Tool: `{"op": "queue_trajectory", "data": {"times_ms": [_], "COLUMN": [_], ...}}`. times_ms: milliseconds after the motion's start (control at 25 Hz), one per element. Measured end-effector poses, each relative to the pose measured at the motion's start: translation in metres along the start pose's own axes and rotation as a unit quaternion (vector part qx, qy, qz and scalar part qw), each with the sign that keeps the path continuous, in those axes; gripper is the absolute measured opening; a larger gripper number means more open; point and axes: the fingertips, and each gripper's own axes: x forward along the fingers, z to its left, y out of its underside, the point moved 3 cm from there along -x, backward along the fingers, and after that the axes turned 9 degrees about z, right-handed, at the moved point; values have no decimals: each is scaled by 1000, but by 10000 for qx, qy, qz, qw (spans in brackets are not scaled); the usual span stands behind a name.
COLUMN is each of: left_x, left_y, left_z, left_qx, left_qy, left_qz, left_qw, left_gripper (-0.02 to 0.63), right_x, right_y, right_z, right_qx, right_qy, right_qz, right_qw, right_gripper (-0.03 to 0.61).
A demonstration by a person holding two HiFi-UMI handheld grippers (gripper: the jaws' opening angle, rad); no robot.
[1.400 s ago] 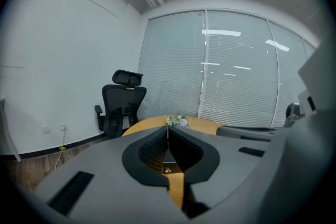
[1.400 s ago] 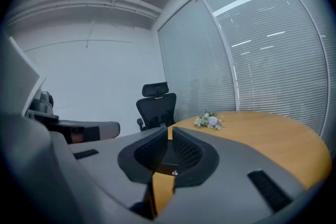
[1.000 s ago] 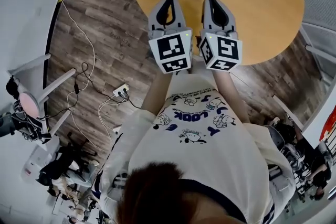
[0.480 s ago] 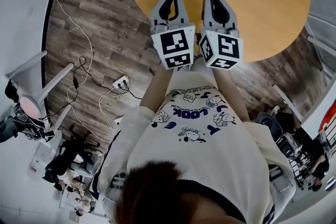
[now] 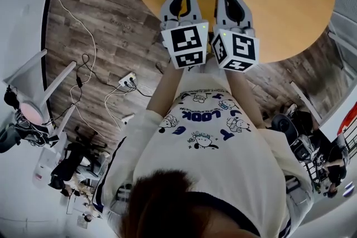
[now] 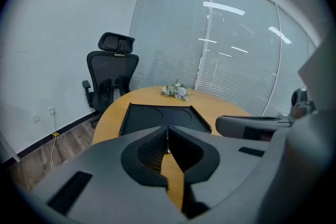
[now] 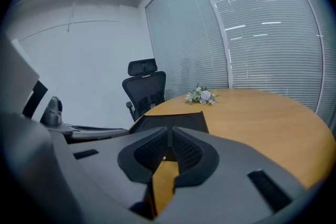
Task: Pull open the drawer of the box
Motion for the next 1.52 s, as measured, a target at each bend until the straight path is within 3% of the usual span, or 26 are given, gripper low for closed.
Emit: {"op": "queue_trajectory", "data": {"times_ms": [1000,1520], "left_x": [57,73], "left_y": [36,44], "left_z": [-9,-10], "left_qx": [-67,-209], "left_qy": [285,245], "left_qz": [780,930], "left_qw": [9965,9951], "left_gripper": [17,18], "right_x": [21,26], "right_y": [33,41], "right_z": [-30,-38], "right_qx": [319,391], "right_qy": [196,192], "right_qz": [446,566], "right_qw": [9983,9974], "right_gripper": [43,43]}}
